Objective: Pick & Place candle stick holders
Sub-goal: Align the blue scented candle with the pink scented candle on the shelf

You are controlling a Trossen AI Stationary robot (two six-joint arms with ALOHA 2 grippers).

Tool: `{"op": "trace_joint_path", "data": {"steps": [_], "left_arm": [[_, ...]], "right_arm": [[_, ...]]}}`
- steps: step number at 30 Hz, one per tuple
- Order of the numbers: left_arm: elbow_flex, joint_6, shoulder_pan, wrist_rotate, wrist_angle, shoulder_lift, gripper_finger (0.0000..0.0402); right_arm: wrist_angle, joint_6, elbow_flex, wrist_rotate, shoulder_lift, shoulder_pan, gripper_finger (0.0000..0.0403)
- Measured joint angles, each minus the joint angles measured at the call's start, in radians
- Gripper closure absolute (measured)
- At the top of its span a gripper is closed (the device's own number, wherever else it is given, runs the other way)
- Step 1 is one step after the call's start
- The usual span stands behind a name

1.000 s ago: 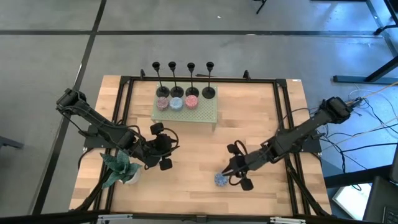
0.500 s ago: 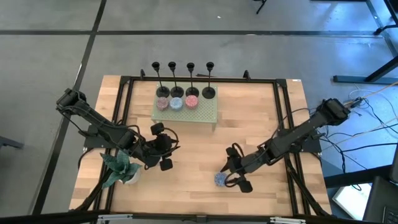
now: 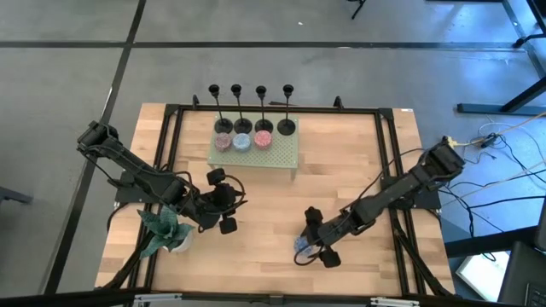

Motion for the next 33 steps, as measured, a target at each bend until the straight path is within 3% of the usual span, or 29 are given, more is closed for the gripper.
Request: {"op": "trace_joint_path", "data": {"steps": [33], "left_arm": [[0.000,0.000,0.000,0.003,0.000,0.000,0.0304]], "right_arm": [[0.023,-0.117,0.001,0.027,0.111,-0.010,0.0052]]}}
